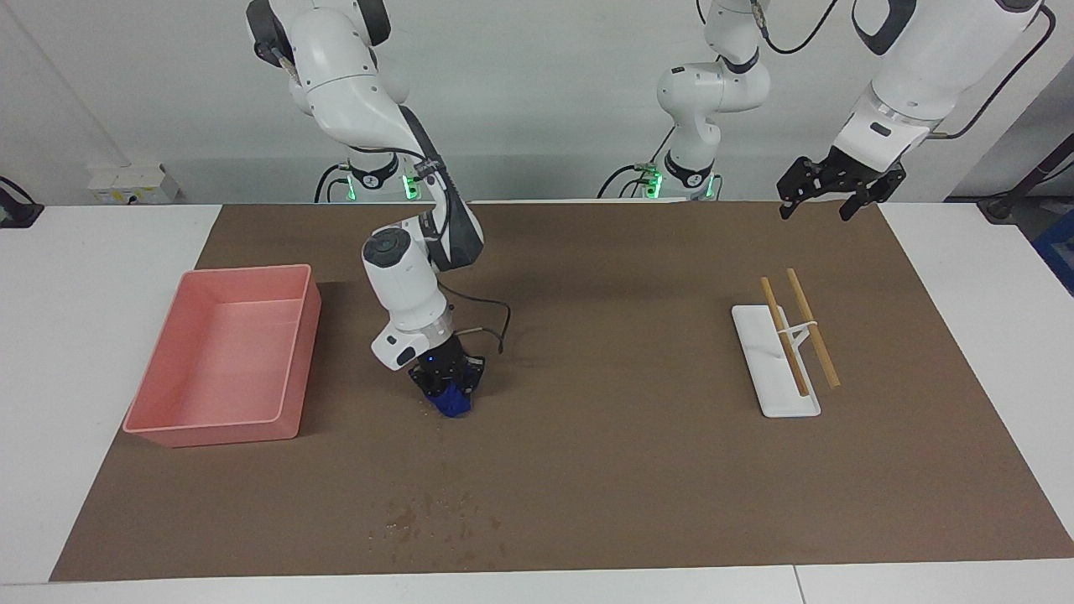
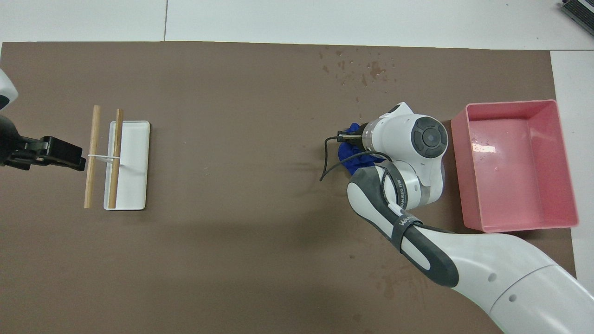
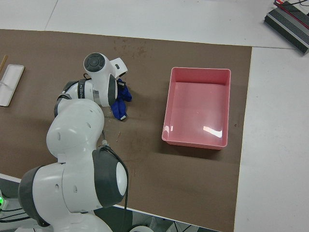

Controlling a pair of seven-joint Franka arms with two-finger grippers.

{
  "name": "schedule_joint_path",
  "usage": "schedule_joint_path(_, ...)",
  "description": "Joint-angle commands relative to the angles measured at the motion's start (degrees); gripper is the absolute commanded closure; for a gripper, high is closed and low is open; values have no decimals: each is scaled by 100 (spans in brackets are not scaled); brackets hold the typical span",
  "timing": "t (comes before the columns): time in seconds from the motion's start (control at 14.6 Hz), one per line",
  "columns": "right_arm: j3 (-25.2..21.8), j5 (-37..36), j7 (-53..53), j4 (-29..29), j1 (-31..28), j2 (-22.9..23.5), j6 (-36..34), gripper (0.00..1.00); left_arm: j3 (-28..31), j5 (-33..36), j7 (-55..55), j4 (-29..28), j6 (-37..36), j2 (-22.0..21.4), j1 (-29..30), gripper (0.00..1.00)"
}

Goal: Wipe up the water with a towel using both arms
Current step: 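Drag the towel over the wet area farther from the robot and back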

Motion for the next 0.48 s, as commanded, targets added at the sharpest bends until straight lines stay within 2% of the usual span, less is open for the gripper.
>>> schedule_joint_path(0.0, 30, 143, -92, 452, -7, 325, 94, 100, 9, -40, 47, -101, 52, -68, 20, 0)
schedule_joint_path(0.21, 30, 82, -250, 504, -103, 456, 216, 100, 9, -40, 47, -101, 61, -68, 20, 0)
schedule_joint_path(0.41, 30, 73, -697, 821, -322, 597, 234, 100, 9, -40, 47, -101, 61, -68, 20, 0)
